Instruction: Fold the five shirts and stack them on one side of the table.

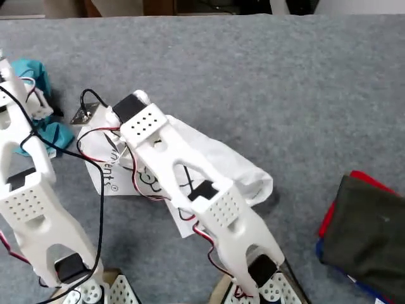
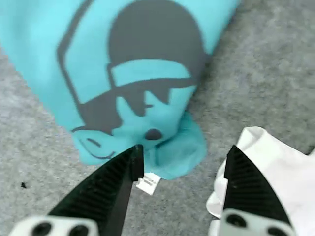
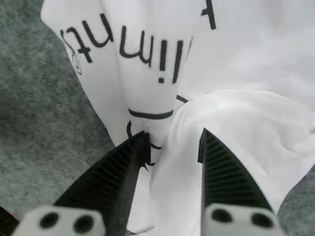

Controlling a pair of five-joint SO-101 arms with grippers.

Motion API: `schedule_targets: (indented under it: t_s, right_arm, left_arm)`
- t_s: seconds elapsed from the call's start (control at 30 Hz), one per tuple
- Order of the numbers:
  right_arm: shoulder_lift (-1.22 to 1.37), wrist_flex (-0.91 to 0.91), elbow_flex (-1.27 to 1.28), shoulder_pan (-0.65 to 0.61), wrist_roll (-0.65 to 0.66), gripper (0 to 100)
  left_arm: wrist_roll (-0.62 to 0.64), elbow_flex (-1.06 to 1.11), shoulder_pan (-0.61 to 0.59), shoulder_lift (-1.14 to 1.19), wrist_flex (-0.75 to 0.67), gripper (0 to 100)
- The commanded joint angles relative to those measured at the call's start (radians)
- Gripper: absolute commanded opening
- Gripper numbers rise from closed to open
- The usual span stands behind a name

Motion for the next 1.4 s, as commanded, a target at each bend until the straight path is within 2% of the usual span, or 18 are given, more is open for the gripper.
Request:
schedule_targets:
  t_s: [0.0,0.17,0.5,0.67,1.13,1.37]
  right_arm:
    - [0.022,-0.02,-0.09,0.016,-0.011,15.4]
    - [0.068,0.012,-0.17,0.05,-0.011,0.5]
    - [0.036,0.04,-0.193,0.091,-0.005,2.3]
    - [0.008,0.043,-0.193,0.091,-0.006,14.8]
    - [-0.199,0.043,-0.048,0.097,-0.008,14.9]
    - [-0.114,0.038,-0.061,0.097,-0.011,14.9]
  left_arm:
    - [0.006,-0.054,-0.021,-0.013,-0.009,27]
    - [0.006,-0.052,-0.026,-0.019,-0.009,27]
    - [0.006,-0.052,-0.023,-0.022,-0.008,27]
    - [0.006,-0.052,-0.025,-0.022,-0.006,27]
    - [0.006,-0.054,-0.034,-0.022,0.035,27]
    - [0.006,-0.054,-0.032,-0.022,0.069,27]
